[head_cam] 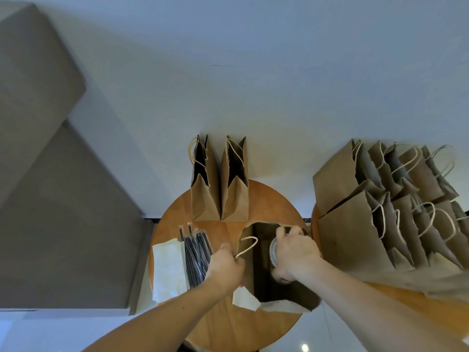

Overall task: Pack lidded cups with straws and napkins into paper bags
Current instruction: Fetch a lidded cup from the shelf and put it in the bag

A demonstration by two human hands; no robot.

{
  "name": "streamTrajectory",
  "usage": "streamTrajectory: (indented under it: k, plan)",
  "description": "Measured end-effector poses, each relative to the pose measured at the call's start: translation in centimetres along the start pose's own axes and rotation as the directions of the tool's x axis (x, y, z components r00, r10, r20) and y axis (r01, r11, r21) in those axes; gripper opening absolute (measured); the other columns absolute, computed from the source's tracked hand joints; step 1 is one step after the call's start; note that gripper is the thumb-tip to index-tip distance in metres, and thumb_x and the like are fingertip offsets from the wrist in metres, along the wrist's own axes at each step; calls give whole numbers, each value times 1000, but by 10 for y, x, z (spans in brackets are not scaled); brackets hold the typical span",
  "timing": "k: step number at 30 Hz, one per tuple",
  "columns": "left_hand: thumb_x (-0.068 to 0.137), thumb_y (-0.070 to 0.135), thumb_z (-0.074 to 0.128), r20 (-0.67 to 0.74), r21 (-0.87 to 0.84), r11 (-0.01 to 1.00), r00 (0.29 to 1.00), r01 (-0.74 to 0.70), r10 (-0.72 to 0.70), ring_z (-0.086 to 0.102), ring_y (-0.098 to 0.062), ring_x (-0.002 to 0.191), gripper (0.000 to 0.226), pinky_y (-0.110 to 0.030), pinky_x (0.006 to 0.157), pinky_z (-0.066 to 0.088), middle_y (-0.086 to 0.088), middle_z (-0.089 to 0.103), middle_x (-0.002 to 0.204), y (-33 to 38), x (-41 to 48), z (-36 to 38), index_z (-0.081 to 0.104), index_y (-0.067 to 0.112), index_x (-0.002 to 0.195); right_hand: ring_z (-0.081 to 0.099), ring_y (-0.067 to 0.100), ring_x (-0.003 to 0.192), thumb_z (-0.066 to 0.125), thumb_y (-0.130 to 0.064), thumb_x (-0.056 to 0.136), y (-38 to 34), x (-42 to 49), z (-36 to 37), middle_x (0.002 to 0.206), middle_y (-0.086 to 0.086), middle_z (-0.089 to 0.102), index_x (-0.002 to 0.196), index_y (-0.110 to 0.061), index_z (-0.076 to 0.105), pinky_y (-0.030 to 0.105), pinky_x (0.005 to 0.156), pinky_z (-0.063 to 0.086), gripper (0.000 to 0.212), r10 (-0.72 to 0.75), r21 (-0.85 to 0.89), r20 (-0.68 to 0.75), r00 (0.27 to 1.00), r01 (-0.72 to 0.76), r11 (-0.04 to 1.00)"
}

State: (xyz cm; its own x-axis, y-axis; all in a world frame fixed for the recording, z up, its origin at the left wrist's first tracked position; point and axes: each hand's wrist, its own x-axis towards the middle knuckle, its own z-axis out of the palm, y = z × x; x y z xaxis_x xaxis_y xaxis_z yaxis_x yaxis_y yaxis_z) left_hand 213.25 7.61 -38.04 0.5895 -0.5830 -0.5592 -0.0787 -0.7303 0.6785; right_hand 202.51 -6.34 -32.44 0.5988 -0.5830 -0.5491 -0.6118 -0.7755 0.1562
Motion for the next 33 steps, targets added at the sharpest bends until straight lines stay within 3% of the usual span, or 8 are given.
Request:
streamTrajectory:
  k: [3,6,10,14,21,28,33]
  plan:
    - [98,18,51,10,-14,1000,1000,-9,9,68,-9,51,7,-14,42,45,-5,66,80,3,2,3,48,23,93,60,39,103,69,-49,79,-16,11,14,130,24,42,142,-17,24,40,79,57,84,-37,-57,-19,999,35,998]
    - [97,18,51,-22,-10,1000,1000,-14,13,66,-8,50,7,-15,43,48,-5,65,80,2,6,0,48,21,91,57,38,109,66,-50,83,-33,24,36,130,24,42,141,-15,24,41,87,53,79,-61,-49,-1,998,61,997]
    - [97,16,51,-99,22,1000,995,3,-1,66,-14,59,8,-15,44,48,-4,64,81,-8,9,-10,50,21,91,51,43,118,71,-51,80,-47,46,64,136,24,35,144,-17,18,45,94,49,89,-40,69,22,999,39,997]
    - [97,18,52,-100,72,997,995,32,-24,66,-13,54,9,-21,49,56,-4,65,78,-18,10,-18,49,23,90,43,46,126,72,-41,82,-59,65,78,144,23,28,150,-18,11,49,100,44,94,-70,77,29,997,67,995]
    - [97,18,51,-41,206,978,999,14,-5,70,-20,69,4,-37,66,62,-6,67,84,-15,21,-29,52,17,101,39,44,128,49,-29,96,-72,86,90,142,25,32,149,-13,16,52,104,38,64,-207,36,-50,977,209,977]
    - [96,17,52,-18,289,957,1000,-5,11,68,-12,68,6,-20,58,57,1,64,82,-14,28,-25,54,20,101,29,44,137,49,-24,98,-71,96,108,151,24,23,153,-15,10,53,110,31,67,-201,106,13,979,199,974]
    - [96,17,50,-33,298,955,999,-6,16,69,-16,69,7,-31,64,62,-2,65,83,-18,33,-29,53,18,102,26,43,141,54,-27,96,-69,96,100,158,20,10,157,-19,3,49,116,26,80,-197,236,57,979,179,955]
